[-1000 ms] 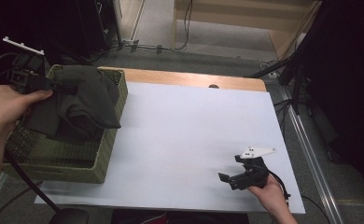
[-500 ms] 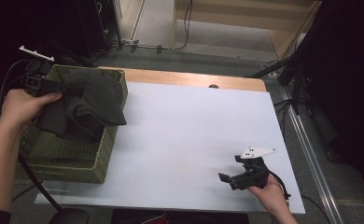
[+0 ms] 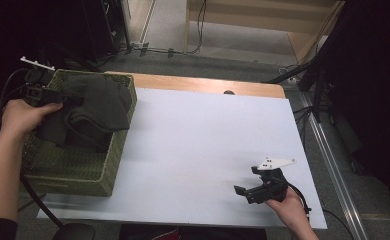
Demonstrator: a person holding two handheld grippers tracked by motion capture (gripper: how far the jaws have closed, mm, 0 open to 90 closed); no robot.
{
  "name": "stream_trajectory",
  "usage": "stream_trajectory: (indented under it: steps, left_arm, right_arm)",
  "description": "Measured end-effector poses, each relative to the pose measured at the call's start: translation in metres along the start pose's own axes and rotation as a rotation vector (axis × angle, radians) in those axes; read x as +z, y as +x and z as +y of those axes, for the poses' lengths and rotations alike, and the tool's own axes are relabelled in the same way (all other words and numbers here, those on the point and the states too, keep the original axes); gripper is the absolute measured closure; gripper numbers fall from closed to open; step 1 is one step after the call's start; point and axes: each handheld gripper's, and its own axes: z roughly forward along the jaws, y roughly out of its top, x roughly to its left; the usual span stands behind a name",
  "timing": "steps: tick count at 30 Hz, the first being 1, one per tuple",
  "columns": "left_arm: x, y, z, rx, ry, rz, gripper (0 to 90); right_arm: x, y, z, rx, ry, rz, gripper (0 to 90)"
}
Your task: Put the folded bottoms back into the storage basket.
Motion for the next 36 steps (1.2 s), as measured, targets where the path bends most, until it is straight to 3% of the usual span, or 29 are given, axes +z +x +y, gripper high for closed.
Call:
stream_trajectory:
  steps: [13,22,25,32,36]
  left_arm:
    - [0.020,0.019,-0.009,0.021,-0.009,0.104,54.4]
    - [0.034,0.030,-0.015,-0.036,-0.018,0.153,48.5]
    - [0.034,0.029,-0.014,-0.053,-0.025,0.188,40.5]
    - [0.023,0.030,-0.010,-0.124,-0.014,0.216,31.2]
    - [0.008,0.031,-0.007,-0.156,-0.041,0.199,28.0]
  right_arm:
    - [0.000,0.000,0.000,-0.001,0.000,0.001,0.0]
    - [0.001,0.001,0.000,-0.003,0.003,0.003,0.0]
    - [0.001,0.001,0.000,-0.003,0.004,0.003,0.0]
    - [0.001,0.001,0.000,-0.003,0.004,0.003,0.0]
    - [0.001,0.001,0.000,-0.003,0.004,0.003,0.0]
